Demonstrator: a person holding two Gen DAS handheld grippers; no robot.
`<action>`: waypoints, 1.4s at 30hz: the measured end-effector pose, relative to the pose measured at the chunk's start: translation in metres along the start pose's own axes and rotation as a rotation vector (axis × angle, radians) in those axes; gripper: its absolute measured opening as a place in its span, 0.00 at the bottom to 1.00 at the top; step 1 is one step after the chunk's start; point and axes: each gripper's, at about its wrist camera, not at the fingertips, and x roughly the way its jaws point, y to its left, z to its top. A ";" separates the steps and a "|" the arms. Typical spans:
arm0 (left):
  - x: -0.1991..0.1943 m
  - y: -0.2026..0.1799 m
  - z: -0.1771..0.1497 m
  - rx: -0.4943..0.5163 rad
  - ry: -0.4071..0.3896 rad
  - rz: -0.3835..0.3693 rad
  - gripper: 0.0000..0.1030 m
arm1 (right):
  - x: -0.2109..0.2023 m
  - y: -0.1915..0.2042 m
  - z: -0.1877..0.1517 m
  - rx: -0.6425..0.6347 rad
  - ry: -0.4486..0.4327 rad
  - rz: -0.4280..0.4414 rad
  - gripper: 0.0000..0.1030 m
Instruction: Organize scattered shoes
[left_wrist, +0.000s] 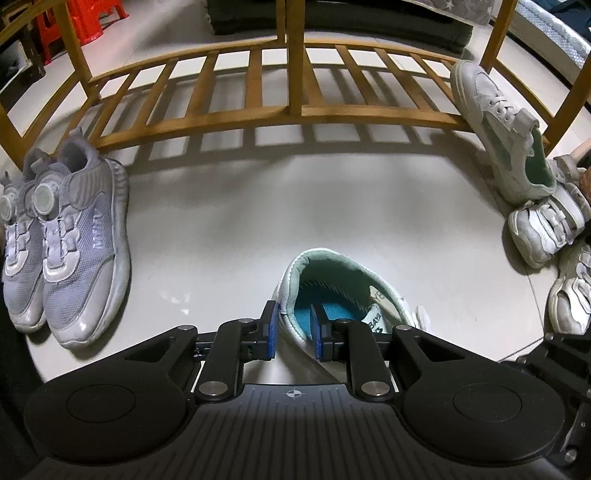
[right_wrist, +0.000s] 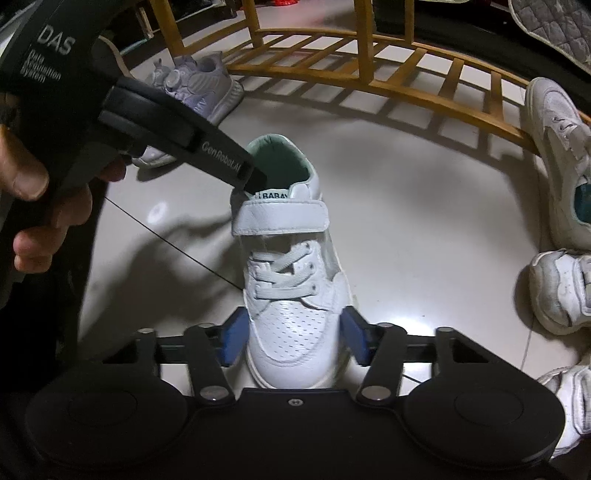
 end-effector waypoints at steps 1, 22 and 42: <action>-0.001 0.000 0.000 -0.001 0.000 -0.003 0.18 | -0.001 -0.002 0.000 0.008 0.004 0.007 0.51; -0.044 0.033 -0.048 -0.102 0.012 -0.083 0.24 | -0.001 0.015 0.002 0.021 0.065 0.129 0.53; -0.039 0.000 -0.086 -0.095 0.084 -0.159 0.24 | 0.008 -0.048 0.075 0.216 -0.064 -0.042 0.38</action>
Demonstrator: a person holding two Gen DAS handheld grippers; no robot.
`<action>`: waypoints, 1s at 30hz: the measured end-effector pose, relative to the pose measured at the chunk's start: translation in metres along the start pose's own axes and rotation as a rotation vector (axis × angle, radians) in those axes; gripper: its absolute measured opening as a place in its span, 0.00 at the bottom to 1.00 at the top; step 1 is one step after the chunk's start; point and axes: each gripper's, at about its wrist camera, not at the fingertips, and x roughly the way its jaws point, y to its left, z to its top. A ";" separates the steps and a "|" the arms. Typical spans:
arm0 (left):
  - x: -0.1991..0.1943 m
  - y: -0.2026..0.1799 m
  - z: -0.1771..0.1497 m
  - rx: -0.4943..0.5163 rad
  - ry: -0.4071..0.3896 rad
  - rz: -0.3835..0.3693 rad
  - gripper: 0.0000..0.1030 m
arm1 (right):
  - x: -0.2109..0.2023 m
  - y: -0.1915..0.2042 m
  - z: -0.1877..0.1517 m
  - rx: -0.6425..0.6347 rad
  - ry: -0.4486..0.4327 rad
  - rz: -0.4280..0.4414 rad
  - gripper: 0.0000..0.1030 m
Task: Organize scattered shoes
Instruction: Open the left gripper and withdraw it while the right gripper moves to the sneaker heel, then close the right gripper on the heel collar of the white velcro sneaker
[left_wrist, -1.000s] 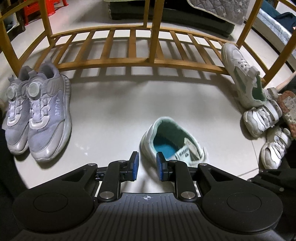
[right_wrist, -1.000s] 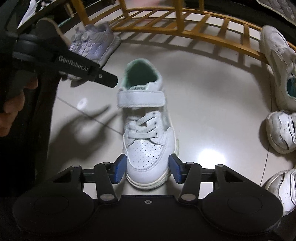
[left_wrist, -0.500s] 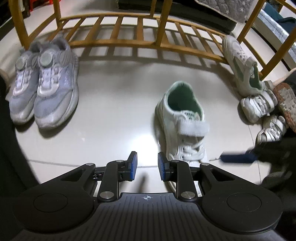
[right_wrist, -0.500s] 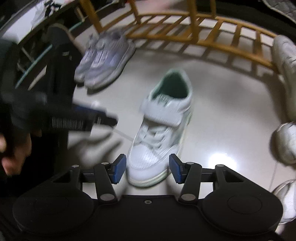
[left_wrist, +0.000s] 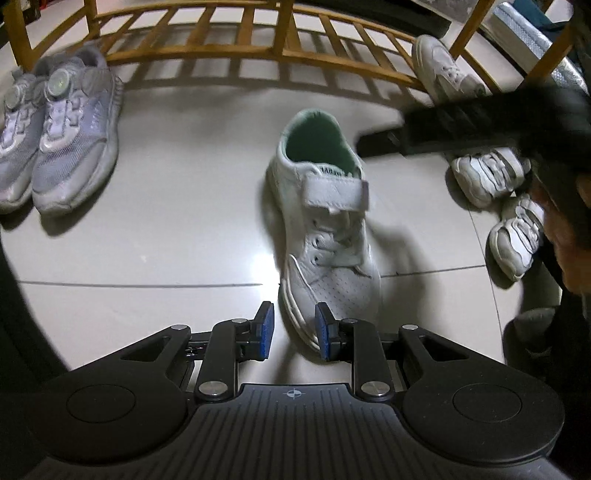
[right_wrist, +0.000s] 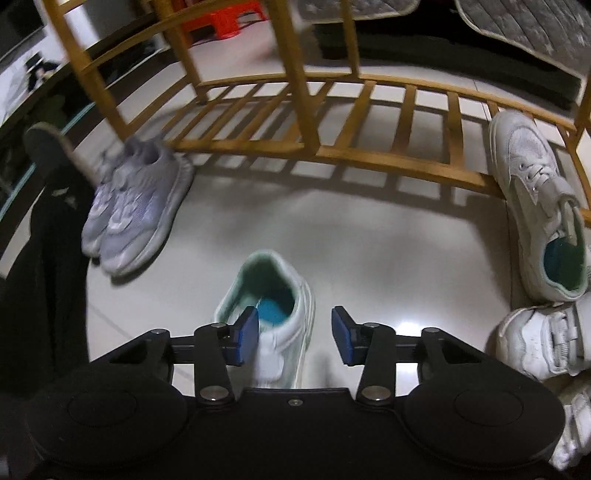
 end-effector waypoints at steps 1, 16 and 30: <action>0.000 0.000 -0.001 -0.005 0.004 -0.004 0.24 | 0.003 -0.001 0.001 0.009 0.003 -0.005 0.37; 0.003 0.002 0.000 -0.030 0.021 -0.002 0.27 | 0.031 0.019 0.000 -0.081 0.050 -0.115 0.17; 0.000 0.009 0.004 -0.050 0.010 0.014 0.28 | 0.008 0.000 -0.019 -0.108 0.049 -0.226 0.17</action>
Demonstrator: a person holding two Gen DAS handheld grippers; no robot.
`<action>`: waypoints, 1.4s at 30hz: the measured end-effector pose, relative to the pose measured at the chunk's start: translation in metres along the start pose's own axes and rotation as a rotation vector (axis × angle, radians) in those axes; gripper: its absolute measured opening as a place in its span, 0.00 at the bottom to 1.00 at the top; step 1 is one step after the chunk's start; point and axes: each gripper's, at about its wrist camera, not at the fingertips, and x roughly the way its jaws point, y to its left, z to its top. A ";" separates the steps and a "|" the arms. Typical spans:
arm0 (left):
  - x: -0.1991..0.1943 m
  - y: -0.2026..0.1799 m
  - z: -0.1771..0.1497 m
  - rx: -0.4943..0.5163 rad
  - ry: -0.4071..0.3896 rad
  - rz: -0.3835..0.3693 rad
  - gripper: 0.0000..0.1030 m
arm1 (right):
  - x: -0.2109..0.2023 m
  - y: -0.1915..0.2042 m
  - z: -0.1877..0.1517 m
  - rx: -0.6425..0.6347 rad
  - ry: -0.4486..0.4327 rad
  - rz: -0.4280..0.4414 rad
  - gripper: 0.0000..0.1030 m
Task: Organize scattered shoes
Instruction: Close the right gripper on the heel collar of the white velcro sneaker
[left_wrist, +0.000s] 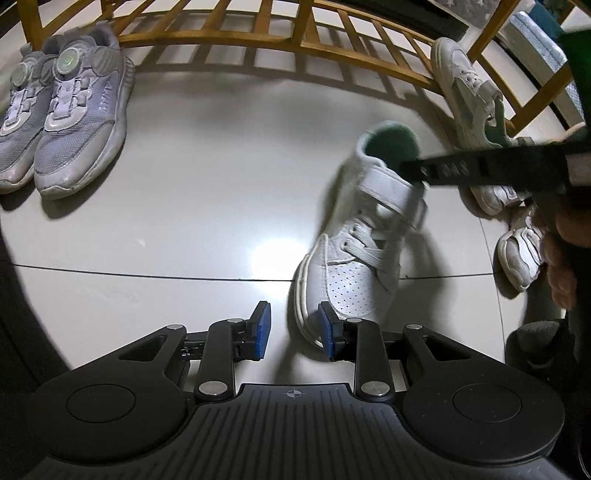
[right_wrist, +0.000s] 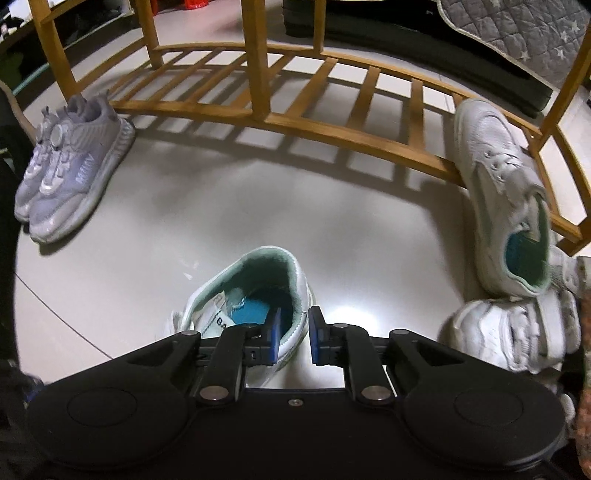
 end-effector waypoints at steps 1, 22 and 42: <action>0.000 0.001 0.000 -0.002 0.002 0.000 0.28 | -0.001 -0.001 -0.001 0.003 0.001 0.000 0.17; 0.009 -0.003 0.019 0.039 -0.010 0.037 0.28 | -0.021 -0.028 -0.025 0.081 0.005 -0.007 0.23; 0.016 -0.017 0.013 0.063 0.020 -0.037 0.28 | -0.040 -0.039 -0.033 0.213 -0.057 0.156 0.47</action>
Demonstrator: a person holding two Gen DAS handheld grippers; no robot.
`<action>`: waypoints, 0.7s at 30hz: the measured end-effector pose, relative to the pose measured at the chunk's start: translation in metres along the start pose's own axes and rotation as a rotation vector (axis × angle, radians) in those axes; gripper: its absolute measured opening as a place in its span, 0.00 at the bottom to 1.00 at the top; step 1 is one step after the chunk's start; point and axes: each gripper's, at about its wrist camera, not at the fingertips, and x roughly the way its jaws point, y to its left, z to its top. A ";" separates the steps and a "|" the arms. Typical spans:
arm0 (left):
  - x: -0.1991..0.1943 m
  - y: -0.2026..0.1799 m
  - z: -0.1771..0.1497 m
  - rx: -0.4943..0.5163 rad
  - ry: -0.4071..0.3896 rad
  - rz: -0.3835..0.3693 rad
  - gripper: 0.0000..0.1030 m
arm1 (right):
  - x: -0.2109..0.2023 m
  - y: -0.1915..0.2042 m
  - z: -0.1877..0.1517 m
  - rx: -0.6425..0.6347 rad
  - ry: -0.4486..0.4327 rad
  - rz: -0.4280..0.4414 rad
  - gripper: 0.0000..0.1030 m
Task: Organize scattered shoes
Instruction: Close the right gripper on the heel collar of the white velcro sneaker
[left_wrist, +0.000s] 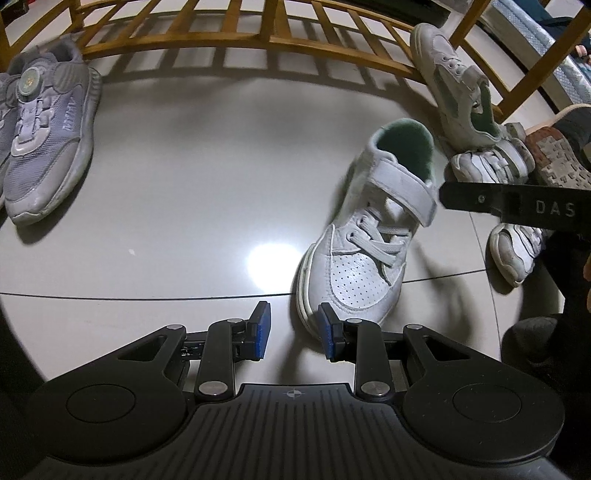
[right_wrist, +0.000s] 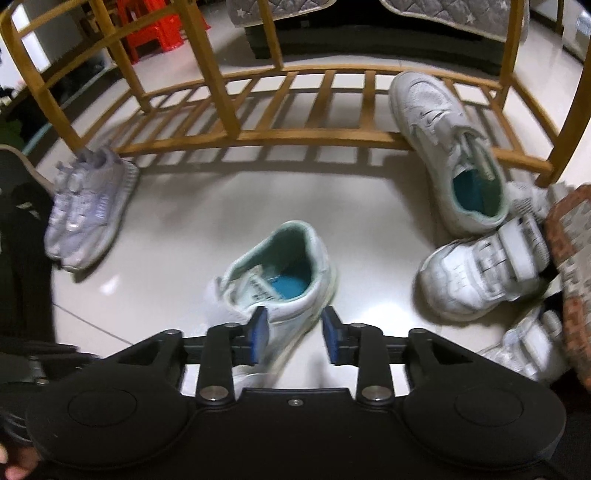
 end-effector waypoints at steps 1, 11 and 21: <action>0.001 -0.001 0.000 -0.002 0.002 -0.009 0.28 | 0.000 0.001 -0.001 0.006 0.001 0.012 0.48; 0.007 -0.014 -0.002 0.025 0.006 -0.041 0.29 | 0.024 0.016 -0.001 -0.013 0.050 0.007 0.52; 0.001 0.004 0.002 0.008 -0.005 -0.023 0.31 | 0.028 0.018 0.000 -0.023 0.066 0.021 0.44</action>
